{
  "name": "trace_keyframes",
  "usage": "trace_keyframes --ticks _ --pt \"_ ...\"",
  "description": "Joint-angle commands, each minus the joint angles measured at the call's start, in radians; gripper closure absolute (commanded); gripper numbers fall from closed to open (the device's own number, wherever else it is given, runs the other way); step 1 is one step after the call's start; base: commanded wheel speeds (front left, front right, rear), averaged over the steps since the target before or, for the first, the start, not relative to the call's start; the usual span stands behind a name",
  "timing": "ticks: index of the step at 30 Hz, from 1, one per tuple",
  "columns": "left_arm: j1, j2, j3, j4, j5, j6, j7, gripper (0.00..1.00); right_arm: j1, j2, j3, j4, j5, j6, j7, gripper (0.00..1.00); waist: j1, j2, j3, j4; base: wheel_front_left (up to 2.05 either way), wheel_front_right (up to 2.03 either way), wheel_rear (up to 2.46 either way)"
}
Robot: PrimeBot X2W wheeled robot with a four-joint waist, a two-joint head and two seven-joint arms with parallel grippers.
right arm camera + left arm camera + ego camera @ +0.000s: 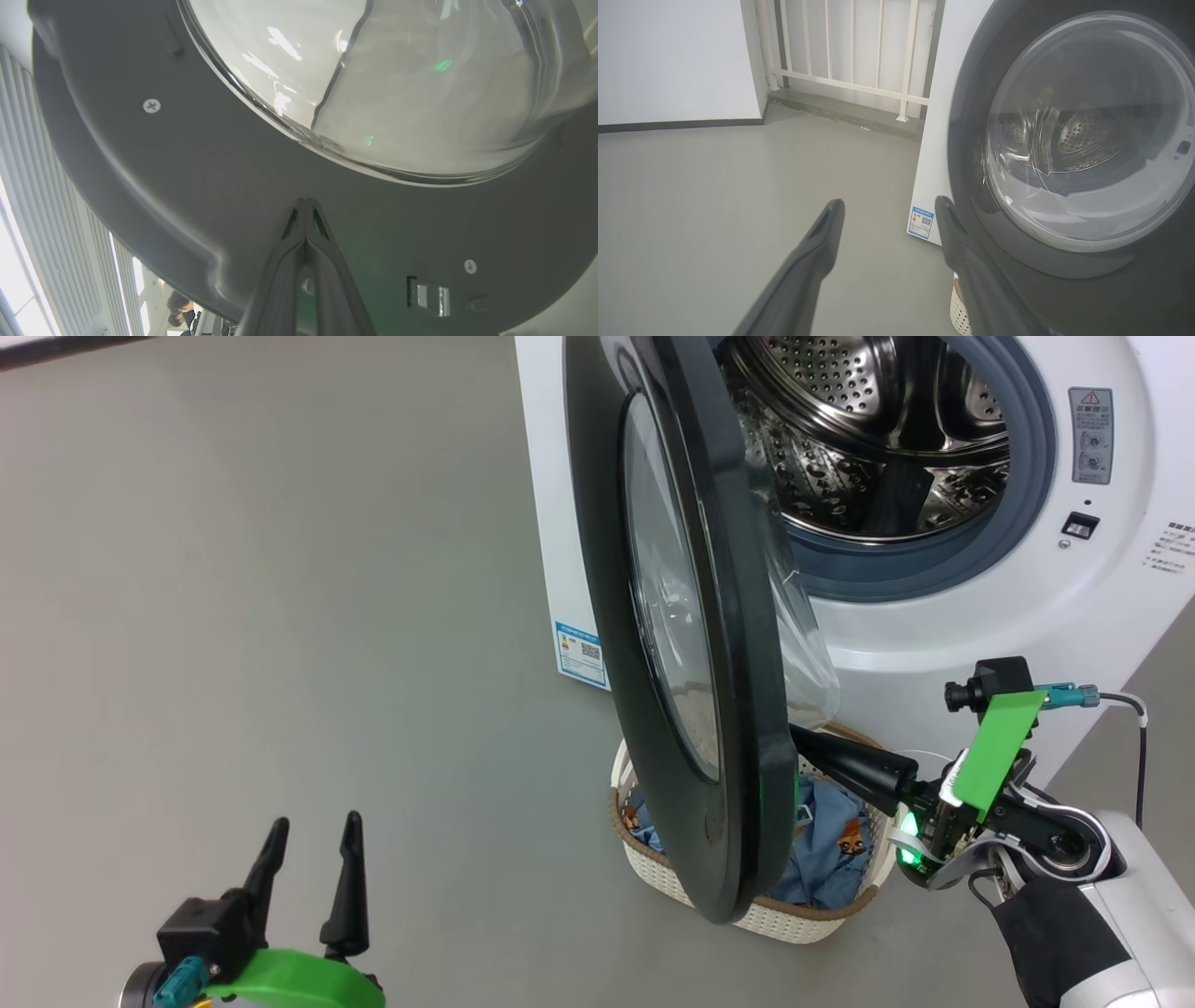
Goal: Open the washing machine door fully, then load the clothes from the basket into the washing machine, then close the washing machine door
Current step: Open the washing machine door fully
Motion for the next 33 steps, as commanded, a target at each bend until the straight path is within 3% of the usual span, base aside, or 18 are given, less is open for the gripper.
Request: trace_keyframes --ticks 1,11,12,13,14,15,23,28,33 --pt "-0.008 0.018 0.037 -0.02 0.013 -0.001 -0.006 0.0 0.005 0.015 0.013 -0.033 -0.003 0.002 0.01 1.0 0.0 0.0 -0.001 -0.005 0.0 0.0 0.0" --pt "-0.003 0.018 0.042 -0.023 0.009 -0.001 -0.006 0.0 0.008 0.025 -0.006 -0.053 -0.021 0.002 -0.006 0.97 0.0 0.0 -0.013 -0.062 0.0 0.0 0.0" --pt "-0.002 0.018 0.043 -0.023 0.008 -0.001 -0.006 0.0 0.009 0.027 -0.01 -0.056 -0.022 0.002 -0.011 0.73 0.0 0.0 -0.015 -0.071 0.0 0.0 0.0" --pt "-0.001 0.018 0.043 -0.023 0.007 -0.001 -0.006 0.0 0.01 0.028 -0.012 -0.06 -0.024 0.002 -0.013 0.58 0.0 0.0 -0.017 -0.081 0.0 0.0 0.0" --pt "0.0 0.018 0.043 -0.023 0.006 -0.001 -0.006 0.0 0.011 0.028 -0.013 -0.066 -0.028 0.002 -0.017 0.14 0.0 0.0 -0.018 -0.091 0.0 0.0 0.0" --pt "0.0 0.018 0.043 -0.023 0.004 -0.001 -0.006 0.0 0.013 0.029 -0.014 -0.071 -0.031 0.002 -0.019 0.0 0.0 0.0 -0.018 -0.101 0.0 0.0 0.0" --pt "0.003 0.018 0.05 -0.034 -0.001 0.001 -0.006 0.0 0.022 0.029 -0.02 -0.168 -0.087 0.002 -0.078 0.0 0.0 0.0 -0.019 -0.193 0.0 0.0 0.0" --pt "0.004 0.018 0.058 -0.041 -0.001 0.003 -0.006 0.0 0.046 0.042 -0.006 -0.292 -0.157 0.002 -0.178 0.0 0.0 0.0 -0.016 -0.269 0.0 0.0 0.0" --pt "0.006 0.018 0.068 -0.052 -0.003 0.006 -0.006 0.0 0.084 0.017 0.039 -0.382 -0.275 0.002 -0.314 0.0 0.0 0.0 -0.012 -0.338 0.0 0.0 0.0"
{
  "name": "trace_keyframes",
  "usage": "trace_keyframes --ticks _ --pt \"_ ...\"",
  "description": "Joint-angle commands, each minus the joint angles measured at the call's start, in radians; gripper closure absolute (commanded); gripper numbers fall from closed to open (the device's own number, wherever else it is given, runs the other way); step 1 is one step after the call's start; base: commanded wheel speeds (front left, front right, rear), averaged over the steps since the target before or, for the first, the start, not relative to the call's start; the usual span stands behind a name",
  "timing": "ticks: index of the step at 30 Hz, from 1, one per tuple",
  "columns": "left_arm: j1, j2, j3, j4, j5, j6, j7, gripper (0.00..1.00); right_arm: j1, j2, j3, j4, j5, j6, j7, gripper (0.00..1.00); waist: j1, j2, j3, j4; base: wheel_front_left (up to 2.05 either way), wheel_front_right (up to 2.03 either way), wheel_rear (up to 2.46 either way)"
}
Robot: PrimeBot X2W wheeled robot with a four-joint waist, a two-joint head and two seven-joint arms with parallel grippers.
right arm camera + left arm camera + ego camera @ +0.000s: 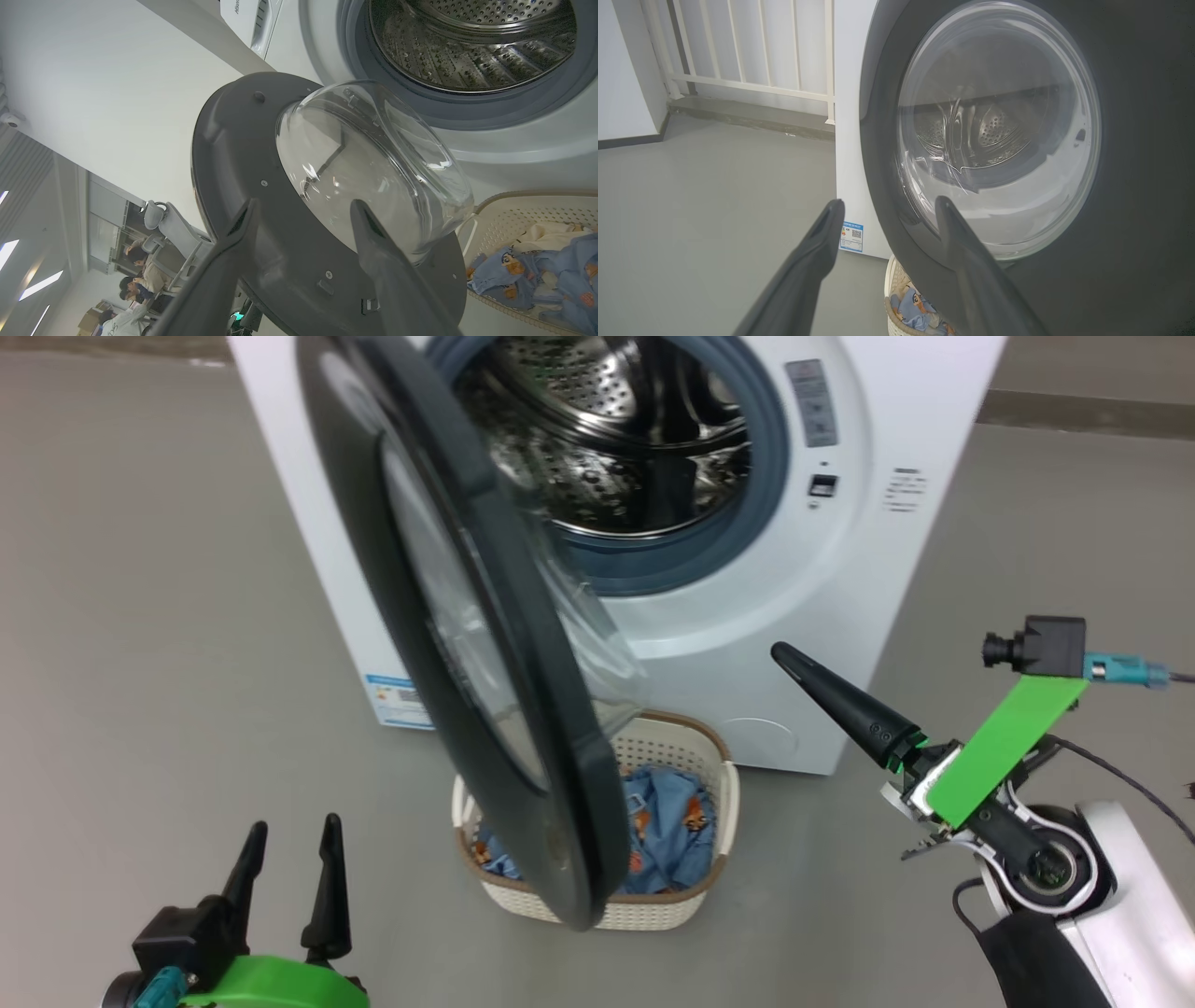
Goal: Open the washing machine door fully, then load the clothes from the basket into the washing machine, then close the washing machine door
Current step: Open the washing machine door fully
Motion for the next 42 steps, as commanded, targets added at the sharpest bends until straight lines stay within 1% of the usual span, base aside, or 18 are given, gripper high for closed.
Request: trace_keyframes --ticks 1,6,11,14,16,19,20,21,23,25,26,29,37,42 --pt "-0.011 0.017 0.035 -0.037 -0.003 0.008 -0.006 0.0 0.01 -0.013 0.028 -0.049 -0.04 0.002 -0.051 0.0 0.0 0.0 0.004 -0.071 0.0 0.0 0.0" --pt "-0.001 0.017 0.043 -0.056 -0.007 0.017 -0.006 0.0 0.058 -0.068 0.07 -0.095 -0.135 0.002 -0.233 0.0 0.0 0.0 0.008 -0.121 0.0 0.0 0.0" --pt "0.011 0.017 0.051 -0.073 -0.014 0.021 -0.006 0.0 0.102 -0.13 0.127 -0.103 -0.239 0.002 -0.441 0.0 0.0 0.0 0.012 -0.156 0.0 0.0 0.0" --pt "0.019 0.017 0.045 -0.085 -0.017 0.028 -0.006 0.0 0.123 -0.177 0.162 -0.076 -0.345 0.002 -0.583 0.0 0.0 0.0 0.011 -0.166 0.0 0.0 0.0" --pt "0.023 0.017 0.042 -0.09 -0.019 0.031 -0.006 0.0 0.14 -0.193 0.173 -0.047 -0.405 0.002 -0.673 0.0 0.0 0.0 0.01 -0.169 0.0 0.0 0.0" --pt "0.03 0.017 0.041 -0.096 -0.022 0.035 -0.006 0.0 0.163 -0.201 0.18 -0.004 -0.482 0.002 -0.755 0.0 0.0 0.0 0.006 -0.174 0.0 0.0 0.0" --pt "0.032 0.017 0.04 -0.098 -0.023 0.037 -0.006 0.0 0.17 -0.201 0.177 0.009 -0.506 0.002 -0.768 0.0 0.0 0.0 0.005 -0.175 0.0 0.0 0.0" --pt "0.034 0.017 0.037 -0.1 -0.024 0.038 -0.006 0.0 0.186 -0.198 0.158 0.034 -0.557 0.002 -0.784 0.0 0.0 0.0 0.004 -0.175 0.0 0.0 0.0" --pt "0.035 0.017 0.036 -0.101 -0.025 0.038 -0.006 0.0 0.202 -0.19 0.13 0.051 -0.61 0.002 -0.789 0.0 0.0 0.0 0.003 -0.174 0.0 0.0 0.0" --pt "0.036 0.017 0.037 -0.103 -0.025 0.037 -0.006 0.0 0.218 -0.172 0.086 0.044 -0.673 0.002 -0.791 0.0 0.0 0.0 0.003 -0.174 0.0 0.0 0.0" --pt "0.037 0.017 0.037 -0.104 -0.025 0.037 -0.006 0.0 0.241 -0.154 0.055 0.038 -0.731 0.002 -0.791 0.0 0.0 0.0 0.003 -0.172 0.0 0.0 0.0" --pt "0.036 0.017 0.039 -0.105 -0.024 0.036 -0.006 0.0 0.27 -0.131 0.022 0.043 -0.798 0.002 -0.791 0.0 0.0 0.0 0.006 -0.171 0.0 0.0 0.0" --pt "0.032 0.017 0.04 -0.107 -0.022 0.035 -0.006 0.0 0.281 -0.089 -0.012 0.071 -0.889 0.002 -0.791 0.0 0.0 0.0 0.013 -0.171 0.0 0.0 0.0" --pt "0.028 0.017 0.041 -0.103 -0.021 0.034 -0.006 0.0 0.274 -0.077 -0.019 0.079 -0.918 0.002 -0.791 0.0 0.0 0.0 0.015 -0.167 0.0 0.0 0.0"
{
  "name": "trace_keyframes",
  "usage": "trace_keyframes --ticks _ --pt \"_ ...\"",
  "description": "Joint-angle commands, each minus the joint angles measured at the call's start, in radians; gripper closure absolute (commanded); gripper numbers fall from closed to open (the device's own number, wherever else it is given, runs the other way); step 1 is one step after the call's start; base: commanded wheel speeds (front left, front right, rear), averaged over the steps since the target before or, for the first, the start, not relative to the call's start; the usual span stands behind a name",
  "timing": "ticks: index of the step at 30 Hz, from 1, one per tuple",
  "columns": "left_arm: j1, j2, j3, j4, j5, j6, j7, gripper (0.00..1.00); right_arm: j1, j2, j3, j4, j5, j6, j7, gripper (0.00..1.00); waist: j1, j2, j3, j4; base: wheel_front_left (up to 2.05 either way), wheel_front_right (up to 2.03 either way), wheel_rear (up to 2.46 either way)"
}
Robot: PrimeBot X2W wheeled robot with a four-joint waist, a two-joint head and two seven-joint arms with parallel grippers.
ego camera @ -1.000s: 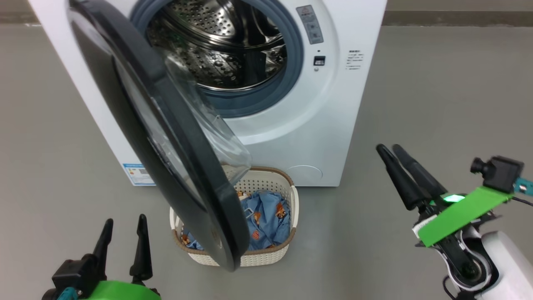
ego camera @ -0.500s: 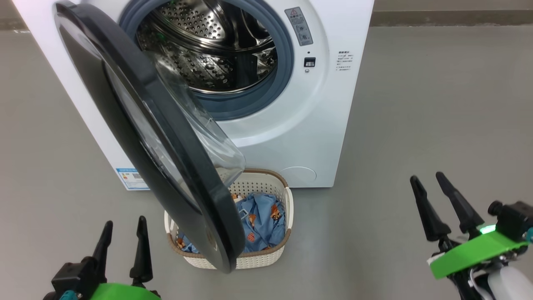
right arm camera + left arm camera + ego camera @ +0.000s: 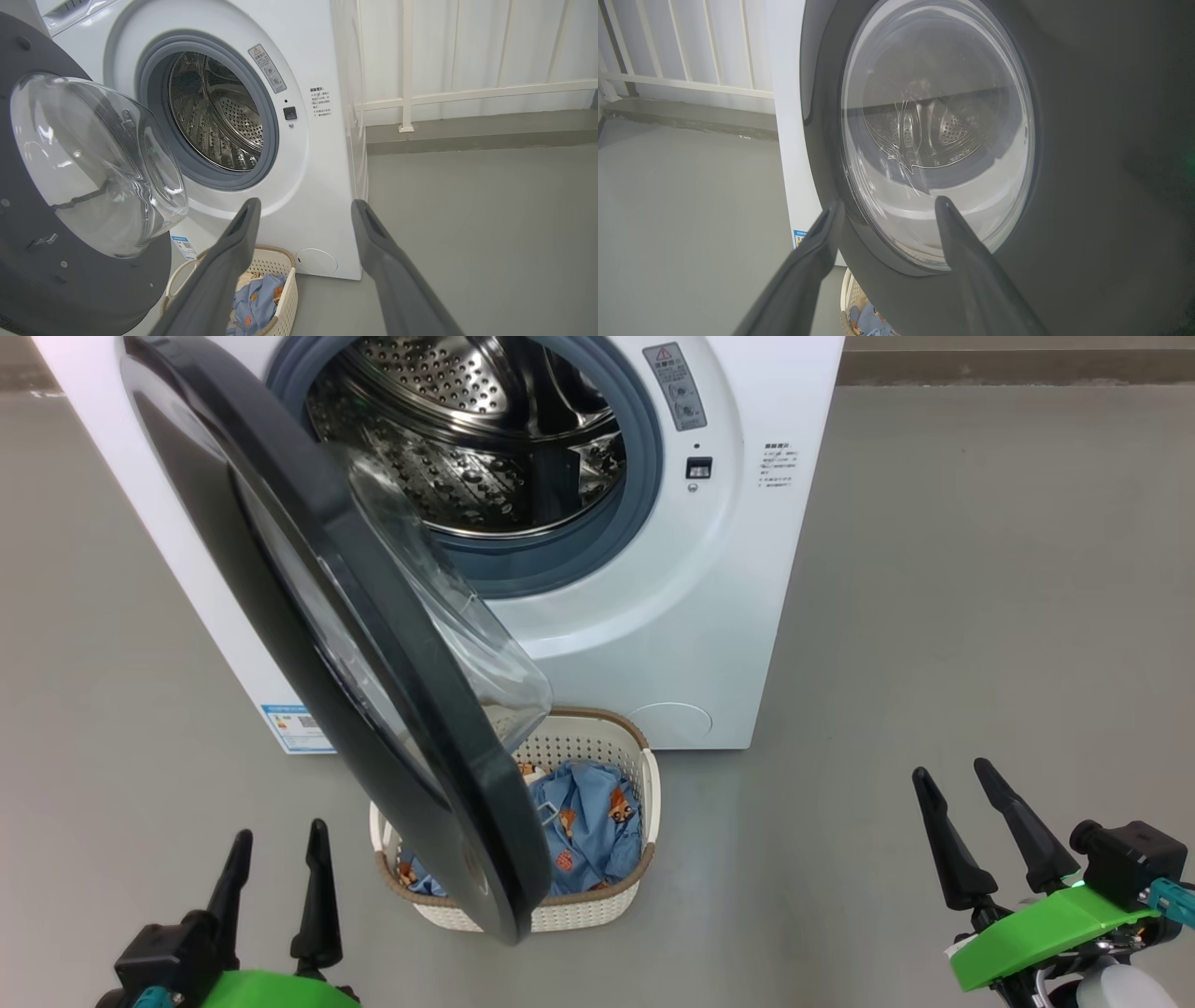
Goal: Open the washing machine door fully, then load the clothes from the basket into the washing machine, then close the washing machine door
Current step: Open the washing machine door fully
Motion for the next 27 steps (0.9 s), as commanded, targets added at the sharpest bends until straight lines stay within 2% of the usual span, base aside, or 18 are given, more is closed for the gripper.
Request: trace_keyframes --ticks 1,25,27 --pt "-0.018 0.016 0.033 -0.024 -0.001 -0.001 -0.006 0.0 -0.014 -0.007 0.015 -0.02 -0.016 0.002 -0.012 0.0 0.0 -0.0001 0.0 0.002 0.0 0.0 0.0" --pt "-0.024 0.016 0.04 -0.026 0.0 -0.003 -0.006 0.0 -0.015 0.009 0.003 -0.02 -0.041 0.002 -0.012 0.0 0.0 -0.0001 -0.003 0.008 0.0 0.0 0.0" --pt "-0.025 0.016 0.039 -0.031 -0.001 -0.002 -0.006 0.68 -0.014 0.011 0.003 -0.018 -0.041 0.002 -0.012 0.0 0.0 -0.0001 -0.003 0.008 0.0 0.0 0.0"
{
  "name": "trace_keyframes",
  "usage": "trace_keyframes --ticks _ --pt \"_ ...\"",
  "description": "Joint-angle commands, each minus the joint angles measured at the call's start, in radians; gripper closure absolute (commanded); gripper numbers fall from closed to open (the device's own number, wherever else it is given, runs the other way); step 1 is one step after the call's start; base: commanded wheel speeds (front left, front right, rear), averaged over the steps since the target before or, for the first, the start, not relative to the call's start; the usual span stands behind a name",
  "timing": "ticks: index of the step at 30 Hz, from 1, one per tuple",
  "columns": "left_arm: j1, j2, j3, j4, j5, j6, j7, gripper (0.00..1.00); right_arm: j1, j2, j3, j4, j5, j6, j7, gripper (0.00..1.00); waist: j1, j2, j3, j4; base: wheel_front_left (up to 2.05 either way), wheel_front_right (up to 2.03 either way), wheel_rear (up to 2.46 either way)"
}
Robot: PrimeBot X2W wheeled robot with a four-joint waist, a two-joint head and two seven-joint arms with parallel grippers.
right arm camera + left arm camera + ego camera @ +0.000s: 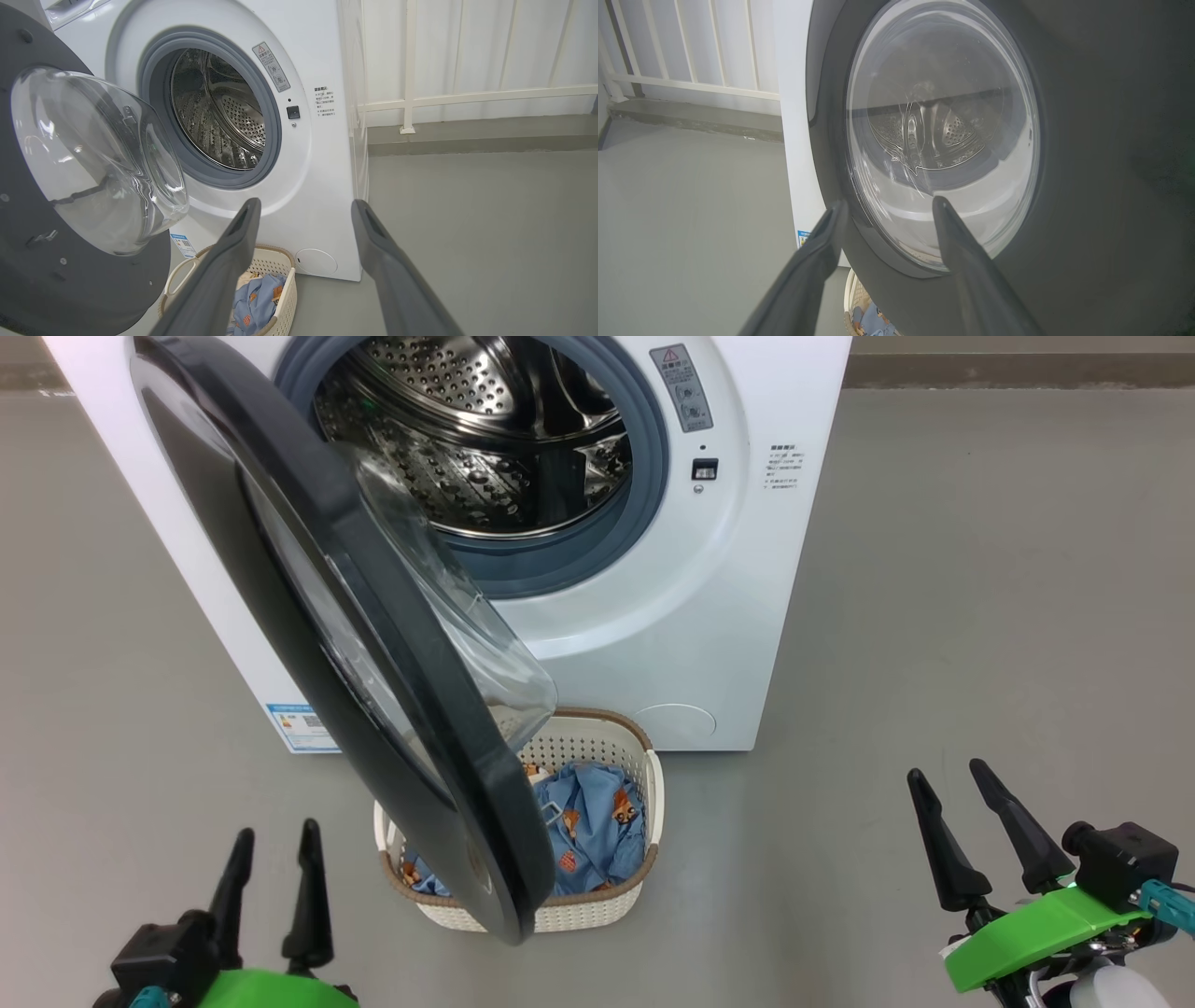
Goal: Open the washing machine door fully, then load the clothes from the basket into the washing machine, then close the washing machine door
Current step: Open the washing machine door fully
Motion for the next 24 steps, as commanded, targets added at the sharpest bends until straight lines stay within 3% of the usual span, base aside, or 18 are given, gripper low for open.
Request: trace_keyframes --ticks 1,8,15,24 --pt "-0.026 0.016 0.034 -0.033 -0.001 -0.002 -0.006 1.0 -0.014 -0.006 0.013 -0.021 -0.004 0.002 -0.012 0.0 0.0 -0.0001 0.0 0.0 0.0 0.0 0.0" --pt "-0.039 0.016 0.027 -0.089 -0.005 -0.004 -0.006 1.0 -0.015 -0.001 0.011 -0.021 -0.005 0.002 -0.012 0.0 0.0 -0.0001 0.0 0.001 0.0 0.0 0.0" --pt "-0.062 0.016 -0.001 -0.276 0.035 0.008 -0.006 1.0 -0.014 0.005 0.012 -0.022 -0.006 0.002 -0.012 0.0 0.0 -0.0001 0.004 0.001 0.0 0.0 0.0" --pt "-0.068 0.016 -0.125 -0.501 0.067 -0.001 -0.006 1.0 -0.015 0.016 0.014 -0.025 -0.008 0.002 -0.012 0.0 0.0 -0.0001 0.008 -0.003 0.0 0.0 0.0"
